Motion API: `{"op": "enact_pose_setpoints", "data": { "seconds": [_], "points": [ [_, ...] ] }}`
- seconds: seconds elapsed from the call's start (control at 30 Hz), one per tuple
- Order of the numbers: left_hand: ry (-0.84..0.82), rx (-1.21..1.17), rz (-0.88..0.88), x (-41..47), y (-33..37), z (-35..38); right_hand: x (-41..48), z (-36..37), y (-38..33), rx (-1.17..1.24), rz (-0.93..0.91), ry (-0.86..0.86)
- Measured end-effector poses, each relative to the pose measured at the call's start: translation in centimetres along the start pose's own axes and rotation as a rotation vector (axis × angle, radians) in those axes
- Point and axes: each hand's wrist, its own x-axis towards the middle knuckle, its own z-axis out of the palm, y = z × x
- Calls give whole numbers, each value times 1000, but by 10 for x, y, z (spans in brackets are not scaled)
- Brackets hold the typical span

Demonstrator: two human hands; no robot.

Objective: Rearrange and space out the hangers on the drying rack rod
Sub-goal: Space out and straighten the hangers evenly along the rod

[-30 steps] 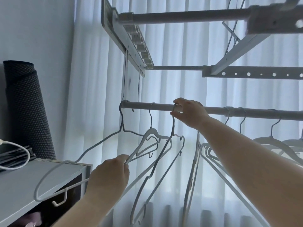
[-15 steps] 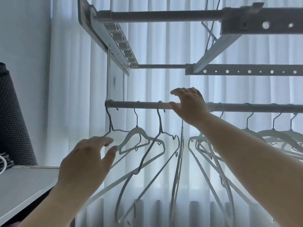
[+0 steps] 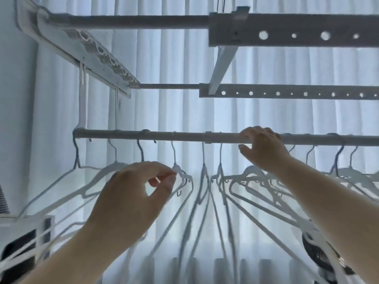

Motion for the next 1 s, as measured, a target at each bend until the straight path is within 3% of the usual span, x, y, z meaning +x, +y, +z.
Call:
{"op": "enact_pose_setpoints", "data": {
  "seconds": [0.23,0.37,0.63,1.0],
  "points": [
    [-59,129,-102,5,61,71,-14,-9,69,105,-117,4],
    [-75,279,-266,-5,79,102,-22,-7,87,257,-127,-69],
    [-329,559,-565,-19,77,136,-44,22,97,435,-35,-287],
    [-287,469,-526,-18,87,161,-44,43,119,632,124,-273]
  ]
}}
